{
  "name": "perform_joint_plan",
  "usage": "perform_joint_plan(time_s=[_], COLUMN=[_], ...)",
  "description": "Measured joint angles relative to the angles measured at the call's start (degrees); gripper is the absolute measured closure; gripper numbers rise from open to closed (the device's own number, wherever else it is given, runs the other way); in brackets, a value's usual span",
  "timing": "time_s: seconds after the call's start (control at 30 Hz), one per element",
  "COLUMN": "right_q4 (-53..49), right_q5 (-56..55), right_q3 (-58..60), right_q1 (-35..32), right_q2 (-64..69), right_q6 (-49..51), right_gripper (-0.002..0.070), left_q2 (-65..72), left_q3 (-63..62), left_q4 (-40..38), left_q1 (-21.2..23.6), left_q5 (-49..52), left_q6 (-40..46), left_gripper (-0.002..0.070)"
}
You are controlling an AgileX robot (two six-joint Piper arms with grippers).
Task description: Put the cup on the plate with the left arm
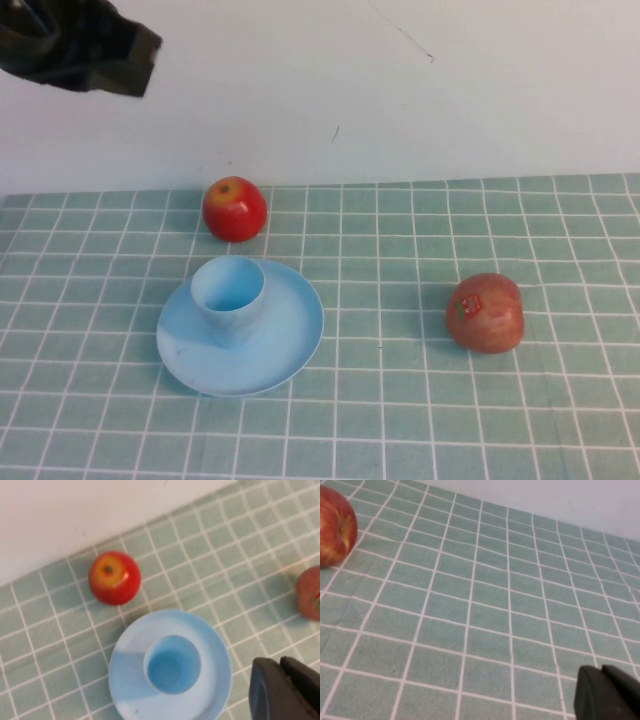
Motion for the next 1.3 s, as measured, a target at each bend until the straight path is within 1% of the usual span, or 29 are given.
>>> perform_joint_plan(time_s=[0.13, 0.23, 0.37, 0.53, 0.7, 0.83, 0.97, 1.03, 1.17, 1.23, 1.3], right_q4=[0.0, 0.0, 0.0, 0.0, 0.0, 0.0, 0.0, 0.0, 0.0, 0.0, 0.0], right_q5=[0.0, 0.0, 0.0, 0.0, 0.0, 0.0, 0.0, 0.0, 0.0, 0.0, 0.0], right_q3=[0.0, 0.0, 0.0, 0.0, 0.0, 0.0, 0.0, 0.0, 0.0, 0.0, 0.0], right_q1=[0.0, 0.0, 0.0, 0.0, 0.0, 0.0, 0.0, 0.0, 0.0, 0.0, 0.0], right_q2=[0.0, 0.0, 0.0, 0.0, 0.0, 0.0, 0.0, 0.0, 0.0, 0.0, 0.0], right_q6=[0.0, 0.0, 0.0, 1.1, 1.3, 1.3, 1.3, 1.3, 1.3, 1.3, 1.3], right_gripper=[0.0678, 0.0678, 0.0678, 0.0678, 0.0678, 0.0678, 0.0678, 0.0678, 0.0678, 0.0678, 0.0678], left_q2=[-11.5, -20.4, -32.4, -43.0, -50.2, -52.8, -52.9, -52.9, -52.9, -53.0, -53.0], left_q3=[6.0, 14.8, 30.5, 46.5, 56.9, 60.9, 61.8, 61.8, 61.8, 61.8, 61.8], left_q4=[-4.2, -7.0, -8.7, -10.5, -13.6, -18.0, -22.6, -23.7, -21.1, -17.0, -12.1], left_q1=[0.0, 0.0, 0.0, 0.0, 0.0, 0.0, -0.1, -1.5, -6.9, -9.2, -9.9], left_q5=[-5.4, -10.9, -17.0, -19.0, -21.7, -23.0, -22.7, -22.7, -23.7, -25.4, -27.1], left_q6=[-0.4, -0.4, -0.4, -0.5, -0.5, -0.5, -0.5, -0.5, 1.4, 3.9, 4.1], left_gripper=[0.0672, 0.0673, 0.0675, 0.0675, 0.0675, 0.0676, 0.0676, 0.0676, 0.0676, 0.0676, 0.0676])
